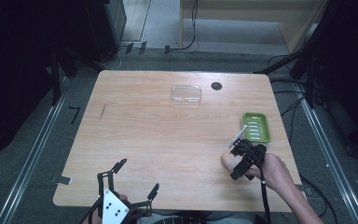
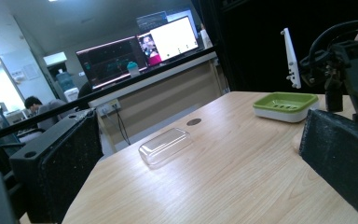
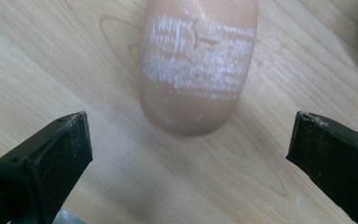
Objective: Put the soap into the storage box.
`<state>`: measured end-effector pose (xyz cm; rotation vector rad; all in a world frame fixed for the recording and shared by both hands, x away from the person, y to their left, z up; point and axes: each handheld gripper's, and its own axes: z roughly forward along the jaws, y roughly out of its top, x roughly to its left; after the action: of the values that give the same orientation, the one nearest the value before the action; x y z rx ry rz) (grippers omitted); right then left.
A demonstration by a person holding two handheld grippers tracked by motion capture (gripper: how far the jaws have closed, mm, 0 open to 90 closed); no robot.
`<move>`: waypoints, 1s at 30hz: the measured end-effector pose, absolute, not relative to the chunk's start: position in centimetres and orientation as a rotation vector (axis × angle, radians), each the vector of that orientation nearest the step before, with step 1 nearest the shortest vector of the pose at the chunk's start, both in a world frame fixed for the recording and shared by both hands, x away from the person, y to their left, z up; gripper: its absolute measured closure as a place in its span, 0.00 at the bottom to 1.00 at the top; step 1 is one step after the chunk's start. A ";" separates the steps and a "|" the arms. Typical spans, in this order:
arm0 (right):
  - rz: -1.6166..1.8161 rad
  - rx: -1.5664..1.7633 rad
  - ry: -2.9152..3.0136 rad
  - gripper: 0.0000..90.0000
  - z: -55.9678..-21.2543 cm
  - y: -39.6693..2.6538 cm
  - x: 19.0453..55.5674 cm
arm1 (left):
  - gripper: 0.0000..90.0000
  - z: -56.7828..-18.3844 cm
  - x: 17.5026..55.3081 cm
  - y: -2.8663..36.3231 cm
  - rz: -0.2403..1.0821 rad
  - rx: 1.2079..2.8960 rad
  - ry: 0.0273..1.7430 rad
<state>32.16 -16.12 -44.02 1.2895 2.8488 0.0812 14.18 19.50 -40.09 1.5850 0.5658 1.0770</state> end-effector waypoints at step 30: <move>0.075 1.338 2.836 0.00 -46.0 -14.1 34.9 | 0.00 -40.1 14.2 19.5 1.077 1.583 0.564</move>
<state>34.91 -14.14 -46.04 1.3377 2.8355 0.0752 14.19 19.55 -40.10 1.5834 0.5636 1.0765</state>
